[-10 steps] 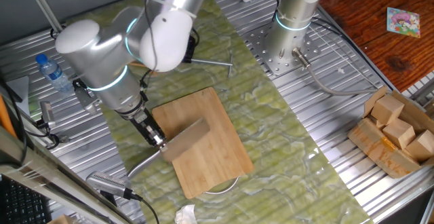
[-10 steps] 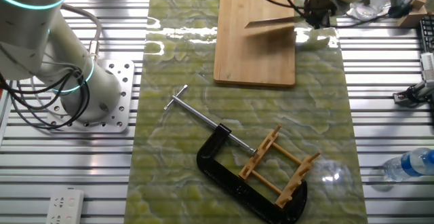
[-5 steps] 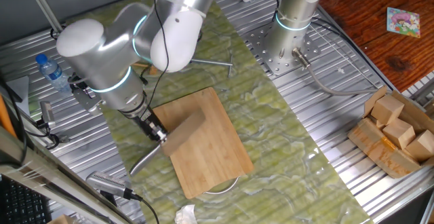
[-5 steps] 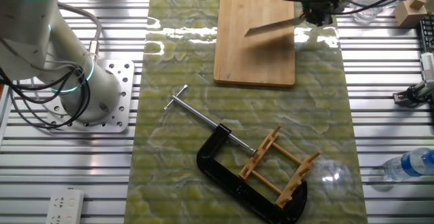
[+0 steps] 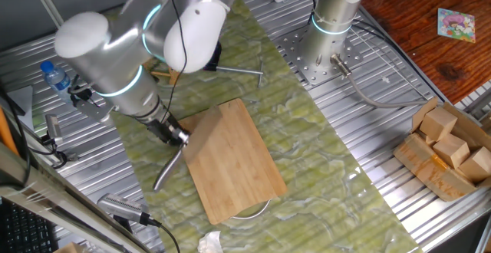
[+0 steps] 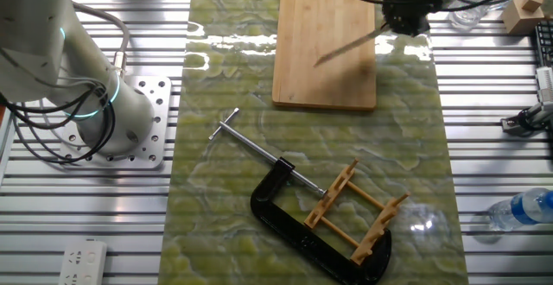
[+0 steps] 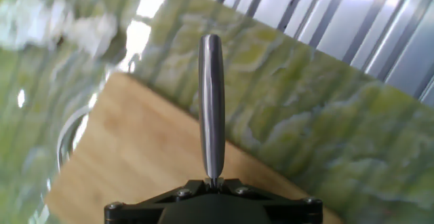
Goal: Put the knife on the knife rack
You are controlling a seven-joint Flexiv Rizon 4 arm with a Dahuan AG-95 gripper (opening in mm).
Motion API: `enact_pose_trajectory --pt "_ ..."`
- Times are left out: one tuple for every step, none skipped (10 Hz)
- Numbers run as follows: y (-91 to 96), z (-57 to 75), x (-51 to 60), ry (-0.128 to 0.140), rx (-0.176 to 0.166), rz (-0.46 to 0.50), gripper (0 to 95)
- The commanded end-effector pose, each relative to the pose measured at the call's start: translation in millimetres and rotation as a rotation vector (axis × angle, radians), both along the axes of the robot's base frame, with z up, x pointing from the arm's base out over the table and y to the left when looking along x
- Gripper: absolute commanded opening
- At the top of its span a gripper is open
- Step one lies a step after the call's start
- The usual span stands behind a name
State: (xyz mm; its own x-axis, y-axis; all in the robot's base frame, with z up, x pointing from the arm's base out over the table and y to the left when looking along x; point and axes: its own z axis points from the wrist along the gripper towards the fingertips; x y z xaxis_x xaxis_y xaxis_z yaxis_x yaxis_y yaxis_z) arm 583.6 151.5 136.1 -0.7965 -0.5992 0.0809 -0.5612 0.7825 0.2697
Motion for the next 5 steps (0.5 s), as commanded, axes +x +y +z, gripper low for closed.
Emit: enact_pose_trajectory --pt "-29.6 26.2 -19.6 -0.023 -0.026 0.282 0.0" --pt "-36.0 30.7 -26.5 -0.027 -0.037 0.347 0.0" --pt "-42.0 34.9 -33.6 -0.03 -0.05 0.419 0.0" --pt "-47.4 38.2 -39.7 -0.035 -0.054 0.491 0.0" --pt "-56.6 41.0 -49.0 -0.037 -0.055 0.557 0.0"
